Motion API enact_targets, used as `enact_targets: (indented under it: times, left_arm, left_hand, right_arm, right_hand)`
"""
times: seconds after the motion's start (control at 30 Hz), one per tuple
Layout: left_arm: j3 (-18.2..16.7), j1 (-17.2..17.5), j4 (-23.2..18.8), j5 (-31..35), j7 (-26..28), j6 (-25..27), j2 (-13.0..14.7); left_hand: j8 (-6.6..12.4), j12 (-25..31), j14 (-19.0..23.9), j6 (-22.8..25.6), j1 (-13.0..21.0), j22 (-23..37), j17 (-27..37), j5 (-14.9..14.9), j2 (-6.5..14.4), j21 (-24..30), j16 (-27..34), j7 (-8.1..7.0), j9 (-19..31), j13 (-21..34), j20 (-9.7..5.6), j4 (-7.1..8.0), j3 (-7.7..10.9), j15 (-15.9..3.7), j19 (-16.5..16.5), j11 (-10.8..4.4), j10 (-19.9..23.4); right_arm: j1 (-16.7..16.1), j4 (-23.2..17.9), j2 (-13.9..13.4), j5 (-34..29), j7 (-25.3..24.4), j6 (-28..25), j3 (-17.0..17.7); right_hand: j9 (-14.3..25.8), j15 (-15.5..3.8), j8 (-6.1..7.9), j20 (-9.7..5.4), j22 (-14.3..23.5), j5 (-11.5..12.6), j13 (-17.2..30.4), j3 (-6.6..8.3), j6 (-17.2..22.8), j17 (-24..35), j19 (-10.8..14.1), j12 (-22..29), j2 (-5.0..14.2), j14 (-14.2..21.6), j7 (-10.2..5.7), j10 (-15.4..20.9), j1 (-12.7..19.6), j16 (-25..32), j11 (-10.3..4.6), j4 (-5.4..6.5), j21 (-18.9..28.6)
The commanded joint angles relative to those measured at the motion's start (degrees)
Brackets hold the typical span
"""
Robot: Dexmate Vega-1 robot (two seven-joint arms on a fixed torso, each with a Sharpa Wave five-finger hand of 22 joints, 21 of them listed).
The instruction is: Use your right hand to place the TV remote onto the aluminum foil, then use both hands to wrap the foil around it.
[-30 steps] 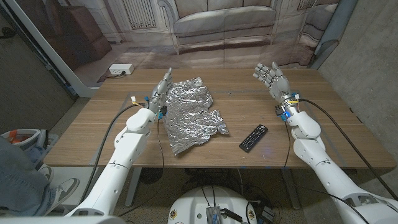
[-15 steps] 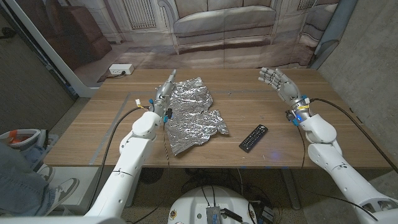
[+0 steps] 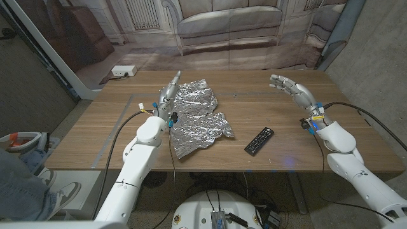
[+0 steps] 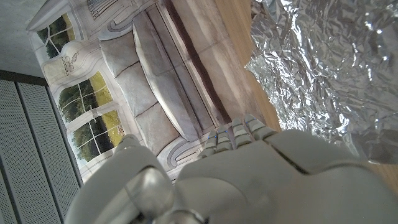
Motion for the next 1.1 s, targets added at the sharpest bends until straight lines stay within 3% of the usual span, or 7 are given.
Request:
enact_targets:
  times: [0.03, 0.53, 0.8, 1.1]
  left_arm:
    - [-0.05, 1.27, -1.66, 1.02, 1.54, -1.19, -0.88]
    - [-0.29, 1.19, -1.61, 0.41, 0.3, -1.9, -0.16]
    - [-0.39, 1.23, -1.49, 0.24, 0.33, -2.54, 0.0]
    - [-0.72, 0.54, -1.34, 0.27, 0.61, -2.41, 0.14]
  left_hand:
    - [0.93, 0.8, 1.51, 2.05, 0.32, 0.27, 0.09, -0.22, 0.73, 0.54, 0.61, 0.07, 0.12, 0.07, 0.49, -0.02, 0.18, 0.14, 1.18, -0.03, 1.95]
    - [1.07, 0.87, 2.23, 3.25, 0.8, 0.27, 0.07, -0.39, 1.16, 0.62, 0.49, 0.12, 0.11, 0.06, 0.62, -0.19, 0.31, 0.14, 1.92, 0.02, 2.87]
    - [1.3, 1.08, 3.37, 4.48, 1.08, 0.26, 0.06, -0.52, 1.37, 0.66, 0.62, 0.3, 0.11, 0.06, 0.94, -0.29, 0.33, 0.26, 2.4, 0.08, 3.9]
    - [1.38, 1.24, 4.05, 5.26, 1.28, 0.26, 0.06, -0.63, 1.5, 0.78, 0.61, 0.13, 0.11, 0.06, 1.07, -0.36, 0.33, 0.25, 3.06, 0.0, 4.77]
  right_arm:
    - [-2.49, -0.48, -3.03, -21.99, -17.06, 7.8, 3.47]
    - [-9.48, -10.4, -7.03, -45.48, -36.84, 2.01, 7.62]
    - [-10.24, -13.37, -11.8, -50.83, -43.08, -1.44, 4.54]
    - [-8.29, -14.95, -17.13, -56.2, -49.2, -5.31, -1.21]
  right_hand:
    - [0.33, -0.29, 0.03, -1.19, -0.05, 0.58, 0.2, 0.29, 0.2, 0.17, 0.33, 0.16, 0.1, 0.61, -0.47, 0.32, 0.93, -0.17, -0.45, -0.37, 0.17]
    - [0.34, -0.64, 0.58, -1.29, -0.05, 1.01, 0.22, 0.9, 2.06, 0.17, 1.27, 0.24, 0.15, 1.62, -0.74, 1.33, 2.82, -0.22, -1.07, -0.79, 0.12]
    - [0.35, -0.91, 0.83, -1.35, 0.0, 1.01, 0.23, 0.94, 3.16, 0.21, 1.96, 0.46, -0.08, 2.5, -1.36, 2.37, 3.23, -0.13, -1.13, -0.68, 0.19]
    - [0.37, -0.87, 1.21, -1.31, 0.05, 1.11, 0.27, 1.85, 4.98, 0.22, 3.19, 0.76, 0.52, 3.98, -2.22, 4.04, 5.18, -0.06, -1.64, -0.92, 0.33]
